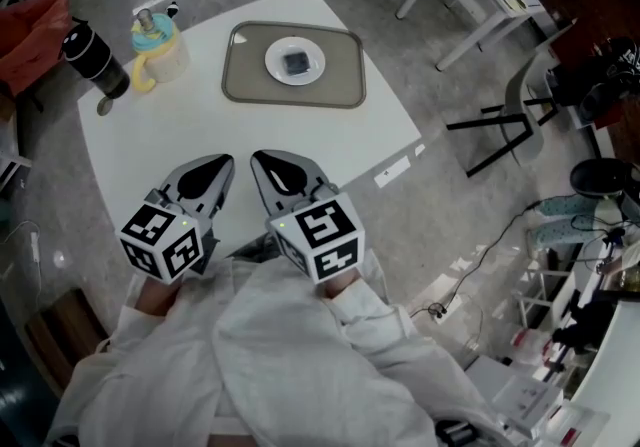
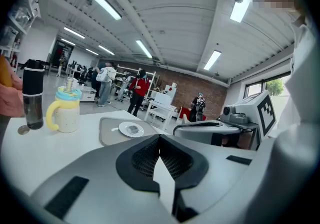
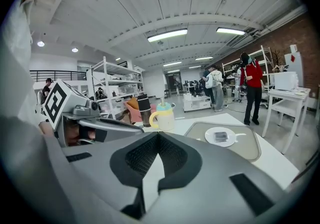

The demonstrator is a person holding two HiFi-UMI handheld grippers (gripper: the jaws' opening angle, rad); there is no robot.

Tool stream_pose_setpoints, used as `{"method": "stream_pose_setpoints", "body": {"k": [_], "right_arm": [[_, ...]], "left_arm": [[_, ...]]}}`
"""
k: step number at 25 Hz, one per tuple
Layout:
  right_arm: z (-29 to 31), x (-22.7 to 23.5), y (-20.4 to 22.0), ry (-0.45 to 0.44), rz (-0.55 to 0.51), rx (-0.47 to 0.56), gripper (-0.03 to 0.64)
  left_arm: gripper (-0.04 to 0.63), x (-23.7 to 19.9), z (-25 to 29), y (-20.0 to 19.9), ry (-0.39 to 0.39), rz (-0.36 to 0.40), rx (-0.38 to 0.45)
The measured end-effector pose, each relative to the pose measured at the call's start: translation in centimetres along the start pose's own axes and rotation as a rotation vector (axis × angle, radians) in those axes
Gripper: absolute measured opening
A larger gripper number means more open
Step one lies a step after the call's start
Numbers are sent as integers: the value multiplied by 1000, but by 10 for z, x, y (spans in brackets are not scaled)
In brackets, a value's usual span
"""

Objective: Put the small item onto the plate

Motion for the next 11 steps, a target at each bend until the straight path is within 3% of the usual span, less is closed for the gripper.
{"method": "stream_pose_setpoints", "body": {"k": [11], "right_arm": [[-4,10,-3,14,27,-1,15]], "left_arm": [[9,2,9,0,18,-4,-17]]}}
Point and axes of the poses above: the fingertips, and each gripper's own axes: z forward along the fingers, x to its right, y out of its underside, the point moved 5 cm from there along -z, backward along the fingers, and after that the axes turned 8 degrees about -z, right-handed, at the moved point
